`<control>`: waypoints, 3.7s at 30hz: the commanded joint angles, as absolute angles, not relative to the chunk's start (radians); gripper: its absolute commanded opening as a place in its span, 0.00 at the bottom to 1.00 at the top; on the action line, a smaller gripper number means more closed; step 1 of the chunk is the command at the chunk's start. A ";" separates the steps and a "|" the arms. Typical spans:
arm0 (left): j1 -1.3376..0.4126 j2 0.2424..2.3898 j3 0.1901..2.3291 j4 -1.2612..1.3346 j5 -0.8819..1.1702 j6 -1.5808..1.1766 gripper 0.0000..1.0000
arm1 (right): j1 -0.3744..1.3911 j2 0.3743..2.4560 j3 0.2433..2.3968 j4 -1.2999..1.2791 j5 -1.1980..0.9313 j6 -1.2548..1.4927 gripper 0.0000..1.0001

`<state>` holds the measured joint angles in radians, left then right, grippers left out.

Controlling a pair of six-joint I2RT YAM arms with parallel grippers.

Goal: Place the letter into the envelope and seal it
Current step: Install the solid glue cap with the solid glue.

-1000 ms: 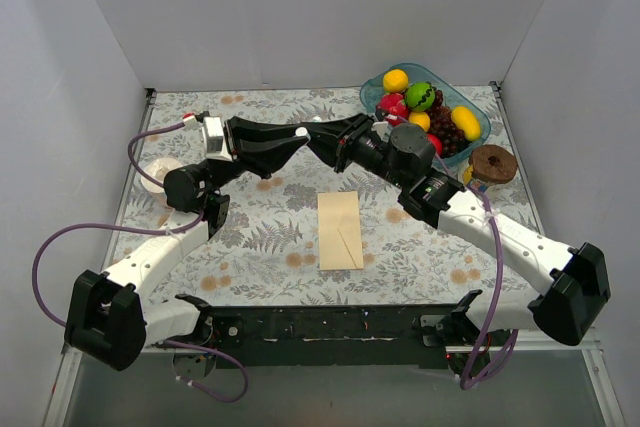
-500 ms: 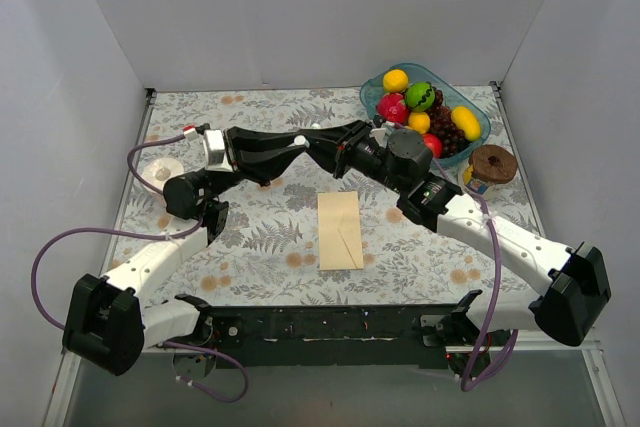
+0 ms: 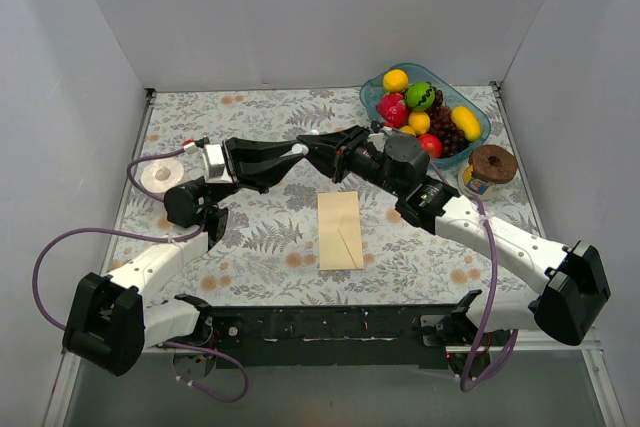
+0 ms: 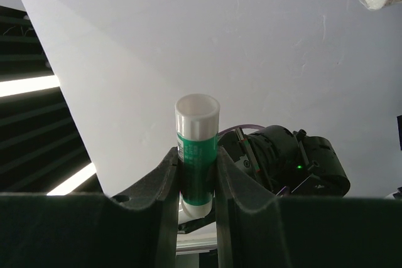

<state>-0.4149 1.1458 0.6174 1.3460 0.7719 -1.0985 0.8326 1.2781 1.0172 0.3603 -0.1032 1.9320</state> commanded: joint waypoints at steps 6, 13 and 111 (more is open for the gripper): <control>-0.422 1.190 0.537 1.526 0.997 -1.091 0.00 | 0.827 1.252 1.075 0.577 -0.080 1.990 0.01; -0.420 1.250 0.511 1.709 1.075 -1.084 0.00 | 0.827 1.253 1.086 0.575 -0.094 1.987 0.01; -0.423 1.327 0.425 1.798 1.039 -0.609 0.98 | 0.873 1.058 0.871 0.969 -0.235 2.233 0.01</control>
